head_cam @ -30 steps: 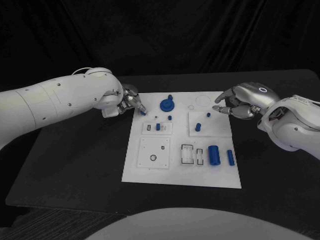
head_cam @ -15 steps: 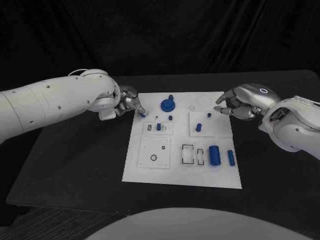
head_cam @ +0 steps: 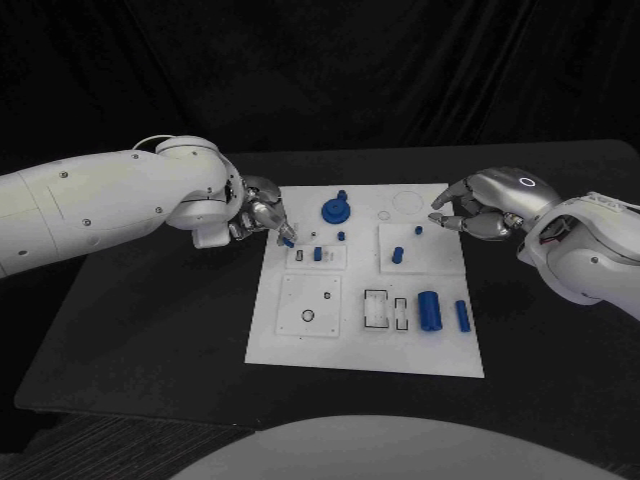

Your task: Assemble the parts on the task board

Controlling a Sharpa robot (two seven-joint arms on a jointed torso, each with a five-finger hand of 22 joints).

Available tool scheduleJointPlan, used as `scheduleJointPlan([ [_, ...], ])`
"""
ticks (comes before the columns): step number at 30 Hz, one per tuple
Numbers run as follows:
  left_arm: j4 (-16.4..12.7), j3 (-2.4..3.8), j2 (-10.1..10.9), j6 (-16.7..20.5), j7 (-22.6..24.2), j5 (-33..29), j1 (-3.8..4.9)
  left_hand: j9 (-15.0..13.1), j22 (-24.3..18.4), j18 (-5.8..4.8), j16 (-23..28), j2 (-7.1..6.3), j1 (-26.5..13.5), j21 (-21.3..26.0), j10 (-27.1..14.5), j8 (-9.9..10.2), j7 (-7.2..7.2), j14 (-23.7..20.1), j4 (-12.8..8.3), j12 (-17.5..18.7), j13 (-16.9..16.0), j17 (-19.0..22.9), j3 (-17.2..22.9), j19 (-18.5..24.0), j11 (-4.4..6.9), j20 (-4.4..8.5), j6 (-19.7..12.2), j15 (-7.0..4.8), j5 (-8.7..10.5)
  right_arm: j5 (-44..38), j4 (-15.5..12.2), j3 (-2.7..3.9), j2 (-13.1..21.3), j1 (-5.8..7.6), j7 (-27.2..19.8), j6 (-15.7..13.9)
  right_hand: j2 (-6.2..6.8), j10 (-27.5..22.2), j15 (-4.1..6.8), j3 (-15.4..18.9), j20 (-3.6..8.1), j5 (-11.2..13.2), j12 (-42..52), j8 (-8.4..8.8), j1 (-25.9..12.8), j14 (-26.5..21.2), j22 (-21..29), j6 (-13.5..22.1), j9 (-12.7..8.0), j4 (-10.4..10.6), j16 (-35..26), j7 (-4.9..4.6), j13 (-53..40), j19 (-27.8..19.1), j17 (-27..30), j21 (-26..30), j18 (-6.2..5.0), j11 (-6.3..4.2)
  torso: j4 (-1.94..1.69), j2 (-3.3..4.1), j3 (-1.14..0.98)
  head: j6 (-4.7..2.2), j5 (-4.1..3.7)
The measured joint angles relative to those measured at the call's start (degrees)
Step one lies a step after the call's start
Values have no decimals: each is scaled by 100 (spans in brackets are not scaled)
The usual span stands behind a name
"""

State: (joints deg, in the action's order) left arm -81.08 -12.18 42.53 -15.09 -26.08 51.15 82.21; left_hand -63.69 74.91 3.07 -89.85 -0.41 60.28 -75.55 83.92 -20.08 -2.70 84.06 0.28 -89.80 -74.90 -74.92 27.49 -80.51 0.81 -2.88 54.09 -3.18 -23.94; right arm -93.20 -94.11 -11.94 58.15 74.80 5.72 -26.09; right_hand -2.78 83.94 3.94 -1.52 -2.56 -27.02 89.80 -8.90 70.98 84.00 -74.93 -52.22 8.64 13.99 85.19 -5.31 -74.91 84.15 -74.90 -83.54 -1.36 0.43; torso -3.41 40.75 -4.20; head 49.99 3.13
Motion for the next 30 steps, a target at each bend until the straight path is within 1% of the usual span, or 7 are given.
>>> scheduleJointPlan([
  [1, -51, -1, 15, 16, -42, 0, 0, 1, 0, 1, 0, 0, 0, 0, 0, 0, -3, -2, -3, 0, -2, 0, 10, -4, 0, 4, 3, -2, 0, 0, -1, 0, 0, 0, 4, 1, 23, 0, 0, 0, 0, 0, 0, 0, 23, 0, 0, 0, 0, 0, 0, 0, 0, 0, 0, 0, 0, 0, 0, 1, -2, 0, 8],
  [6, -186, -2, 38, 92, -173, 0, -3, 2, 0, 0, 0, 20, -20, 0, 0, 0, -8, -21, 1, 0, -5, 0, 29, -19, 0, 19, 9, -21, -29, 0, -1, 0, -4, 0, 13, 2, 23, 0, 0, -17, 0, -45, 0, 21, 23, 0, 0, -12, 0, -17, 0, 12, 0, 0, 0, 0, 0, 0, 3, 4, -9, 0, 41],
  [10, -222, -1, 39, 177, -235, 0, -51, 3, 0, 0, 0, 7, -38, 0, 0, 0, -9, -22, 26, 0, -5, 0, 54, -19, 0, 20, 10, -21, -30, 1, 0, 0, -8, 0, 15, 3, 23, 0, 0, -16, 0, -70, 0, 21, 23, 0, 1, -20, 0, -17, 0, 20, 0, 0, 0, 0, 0, 0, 10, 11, -9, 0, 46],
  [15, -222, -4, 25, 299, -261, 0, -118, 3, 0, 0, 0, 24, -68, 0, 0, 0, -17, -21, 3, 0, -4, 0, 108, -19, 0, 19, 18, -21, -30, 1, 3, 0, -10, -2, 16, 4, 44, 0, 0, -48, 0, -127, 0, 21, 44, 0, 1, -20, 0, -17, 0, 20, 0, 0, 0, 0, 0, 0, 3, 14, 3, 0, 36],
  [24, -215, -4, 23, 501, -261, 0, -160, 4, 0, 0, 0, 27, -70, 0, 12, 1, -18, -22, 2, 0, -4, 1, 108, -19, 12, 20, 20, -21, 19, 1, 6, 0, -17, -6, 17, 4, 61, -1, 0, -79, 0, -196, 0, 42, 60, 0, 1, -23, 0, -48, 0, 18, 0, 0, 0, 0, 0, -1, 7, 5, 25, 0, 55],
  [26, -215, -3, 23, 525, -259, 0, -169, 4, 0, 0, 0, 47, -89, 0, 12, 1, -19, -22, 2, 0, -4, 1, 108, -19, 12, 20, 21, -21, 38, 1, 7, 0, -18, -7, 17, 4, 74, -1, 0, -79, 0, -203, 0, 42, 73, 0, 1, -40, 0, -48, 0, 1, 0, 0, 0, 0, 0, -1, 9, 5, 27, 0, 60],
  [30, -216, -2, 23, 581, -255, 0, -223, 2, 0, 0, 0, 47, -90, 0, 12, 4, -28, -22, 2, 0, -3, 1, 109, -19, 12, 20, 29, -21, 45, 1, 10, 0, -26, -10, 18, 4, 74, -1, 0, -105, 0, -244, 0, 71, 73, 0, 2, -40, 0, -53, -22, 1, 0, 0, 0, 0, 0, -1, 13, 5, 29, 0, 74],
])
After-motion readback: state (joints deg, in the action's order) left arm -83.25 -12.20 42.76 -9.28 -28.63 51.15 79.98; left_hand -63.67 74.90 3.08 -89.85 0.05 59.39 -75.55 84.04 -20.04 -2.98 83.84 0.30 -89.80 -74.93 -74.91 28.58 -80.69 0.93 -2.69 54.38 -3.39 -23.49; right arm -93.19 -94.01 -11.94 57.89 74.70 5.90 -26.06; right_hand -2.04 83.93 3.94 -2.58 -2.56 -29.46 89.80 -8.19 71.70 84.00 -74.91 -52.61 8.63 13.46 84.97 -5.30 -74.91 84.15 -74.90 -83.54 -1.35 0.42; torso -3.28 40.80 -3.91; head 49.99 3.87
